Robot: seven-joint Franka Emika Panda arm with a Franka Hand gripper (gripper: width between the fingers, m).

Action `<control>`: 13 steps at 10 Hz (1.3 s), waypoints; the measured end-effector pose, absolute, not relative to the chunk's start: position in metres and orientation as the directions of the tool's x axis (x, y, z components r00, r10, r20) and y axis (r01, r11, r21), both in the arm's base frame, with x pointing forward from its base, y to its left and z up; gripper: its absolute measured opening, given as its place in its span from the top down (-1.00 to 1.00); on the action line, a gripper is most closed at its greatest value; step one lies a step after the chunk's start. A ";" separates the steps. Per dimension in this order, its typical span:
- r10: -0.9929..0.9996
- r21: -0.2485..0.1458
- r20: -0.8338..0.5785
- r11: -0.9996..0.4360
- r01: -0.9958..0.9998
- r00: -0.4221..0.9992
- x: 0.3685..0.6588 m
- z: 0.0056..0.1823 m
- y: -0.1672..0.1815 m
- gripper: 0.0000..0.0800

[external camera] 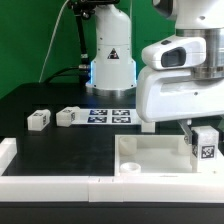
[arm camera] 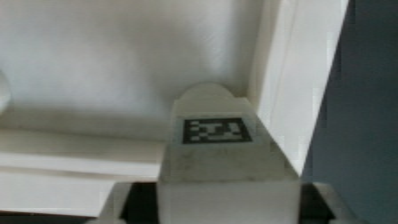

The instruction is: Assemble one leg

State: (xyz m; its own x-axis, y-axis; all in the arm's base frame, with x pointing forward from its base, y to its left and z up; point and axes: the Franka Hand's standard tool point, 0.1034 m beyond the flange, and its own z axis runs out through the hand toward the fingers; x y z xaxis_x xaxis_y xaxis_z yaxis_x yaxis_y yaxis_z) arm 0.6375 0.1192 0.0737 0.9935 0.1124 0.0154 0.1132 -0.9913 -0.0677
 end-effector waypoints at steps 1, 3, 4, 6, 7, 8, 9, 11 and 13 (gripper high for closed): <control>0.011 -0.070 0.008 -0.997 0.011 1.000 0.637 0.074 0.119 0.27; -0.227 -0.079 -0.008 -0.971 -0.227 0.974 0.638 0.073 0.118 0.27; -0.390 -0.081 -0.022 -0.917 -0.391 0.920 0.638 0.073 0.117 0.27; -0.608 -0.078 -0.045 -0.789 -0.609 0.793 0.638 0.073 0.116 0.27; -0.716 -0.069 -0.056 -0.692 -0.718 0.696 0.638 0.073 0.116 0.27; -0.770 -0.063 -0.062 -0.632 -0.773 0.635 0.638 0.073 0.116 0.27; -0.842 -0.055 -0.072 -0.532 -0.845 0.534 0.638 0.073 0.115 0.27; -0.873 -0.052 -0.079 -0.478 -0.877 0.481 0.638 0.073 0.116 0.27; -0.840 -0.057 -0.075 -0.535 -0.843 0.538 0.638 0.073 0.116 -0.47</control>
Offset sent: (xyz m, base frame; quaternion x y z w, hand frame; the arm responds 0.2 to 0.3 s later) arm -0.0037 0.0002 -0.0128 0.0180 0.0006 0.3639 0.9313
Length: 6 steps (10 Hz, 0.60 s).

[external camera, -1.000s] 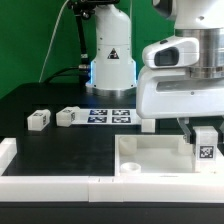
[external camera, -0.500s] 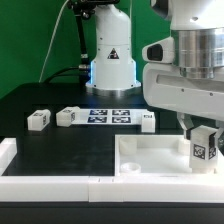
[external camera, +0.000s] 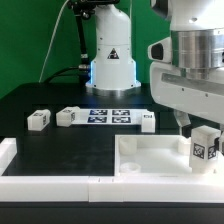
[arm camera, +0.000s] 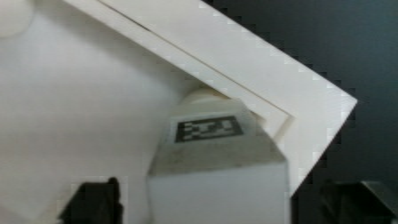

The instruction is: Assemble one leg

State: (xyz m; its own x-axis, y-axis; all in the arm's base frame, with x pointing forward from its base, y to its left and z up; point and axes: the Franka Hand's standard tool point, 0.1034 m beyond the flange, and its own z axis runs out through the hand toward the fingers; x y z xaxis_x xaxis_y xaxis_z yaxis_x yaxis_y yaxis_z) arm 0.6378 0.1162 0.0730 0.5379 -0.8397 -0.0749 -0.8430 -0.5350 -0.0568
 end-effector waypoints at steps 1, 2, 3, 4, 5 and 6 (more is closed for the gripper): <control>-0.830 -0.058 -0.074 -0.551 -0.833 0.554 0.638 0.073 0.116 -0.47; -0.771 -0.064 -0.066 -0.630 -0.774 0.633 0.638 0.073 0.116 -0.60; -0.671 -0.069 -0.052 -0.736 -0.673 0.739 0.638 0.073 0.116 -0.62; -0.615 -0.073 -0.047 -0.783 -0.617 0.787 0.638 0.073 0.117 -0.62; -0.500 -0.076 -0.034 -0.862 -0.502 0.865 0.638 0.073 0.118 -0.62; -0.410 -0.079 -0.027 -0.908 -0.411 0.911 0.638 0.073 0.119 -0.62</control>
Offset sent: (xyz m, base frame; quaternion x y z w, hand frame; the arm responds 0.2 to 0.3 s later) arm 0.0004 0.0040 0.0032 -0.0085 0.0063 -0.2321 0.9726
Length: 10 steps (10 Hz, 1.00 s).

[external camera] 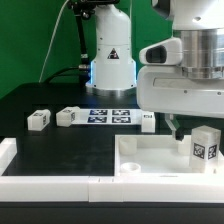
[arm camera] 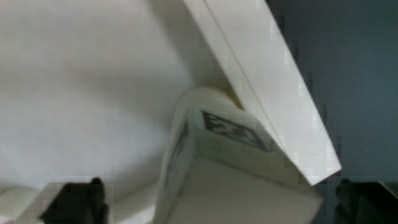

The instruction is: Assemble one leg

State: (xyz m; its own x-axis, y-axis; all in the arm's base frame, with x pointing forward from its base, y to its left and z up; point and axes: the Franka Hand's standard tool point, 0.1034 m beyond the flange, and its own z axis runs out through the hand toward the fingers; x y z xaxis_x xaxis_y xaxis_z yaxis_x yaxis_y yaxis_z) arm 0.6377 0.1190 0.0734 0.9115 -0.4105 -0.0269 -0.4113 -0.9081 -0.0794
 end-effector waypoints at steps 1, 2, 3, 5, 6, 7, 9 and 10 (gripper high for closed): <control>-0.327 -0.080 -0.019 -0.941 -0.328 0.945 0.637 0.073 0.121 -0.62; -0.226 -0.075 -0.009 -0.971 -0.226 0.974 0.637 0.074 0.122 -0.62; -0.151 -0.072 -0.002 -0.986 -0.150 0.989 0.637 0.074 0.122 -0.62; 0.082 -0.056 0.014 -0.995 0.083 0.997 0.638 0.072 0.118 -0.62; 0.141 -0.051 0.017 -0.989 0.142 0.990 0.638 0.072 0.117 -0.62; 0.293 -0.036 0.022 -0.955 0.293 0.956 0.638 0.072 0.115 -0.62; 0.385 -0.030 0.026 -0.922 0.385 0.923 0.638 0.072 0.114 -0.62; 0.389 -0.030 0.027 -0.920 0.390 0.921 0.638 0.072 0.114 -0.34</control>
Offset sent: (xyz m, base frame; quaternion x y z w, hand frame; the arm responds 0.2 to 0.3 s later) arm 0.0026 0.0001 -0.0002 -0.0201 0.0106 -0.3009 0.9534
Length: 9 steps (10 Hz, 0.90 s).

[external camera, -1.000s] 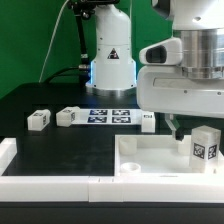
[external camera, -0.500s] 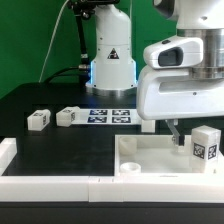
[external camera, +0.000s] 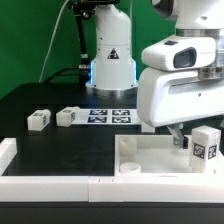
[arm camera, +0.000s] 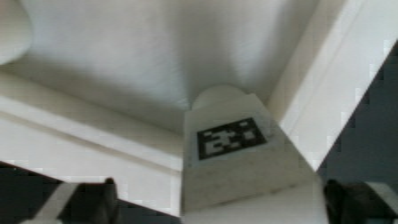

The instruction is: Assemble one leg

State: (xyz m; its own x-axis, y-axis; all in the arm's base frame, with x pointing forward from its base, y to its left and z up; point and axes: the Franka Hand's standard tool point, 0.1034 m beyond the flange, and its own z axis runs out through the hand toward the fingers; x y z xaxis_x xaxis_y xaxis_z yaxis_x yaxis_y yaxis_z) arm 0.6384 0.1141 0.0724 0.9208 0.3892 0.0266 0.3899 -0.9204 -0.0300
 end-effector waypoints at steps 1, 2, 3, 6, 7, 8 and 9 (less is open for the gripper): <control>0.389 -0.030 0.027 -0.921 0.389 0.921 0.638 0.072 0.114 0.03; 0.377 -0.031 0.026 -0.925 0.377 0.926 0.638 0.072 0.114 0.03; 0.354 -0.032 0.026 -0.934 0.355 0.935 0.638 0.072 0.114 0.28; 0.129 -0.046 0.017 -0.990 0.130 0.991 0.638 0.072 0.116 0.28; 0.003 -0.053 0.011 -0.999 0.004 1.000 0.638 0.072 0.115 0.28; -0.137 -0.058 0.004 -0.989 -0.137 0.991 0.638 0.072 0.116 0.28; -0.265 -0.059 -0.003 -0.963 -0.265 0.964 0.637 0.072 0.117 0.28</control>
Offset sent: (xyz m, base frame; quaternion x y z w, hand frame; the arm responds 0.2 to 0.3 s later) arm 0.0000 0.0000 0.0000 0.0000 0.0000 0.0000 1.0000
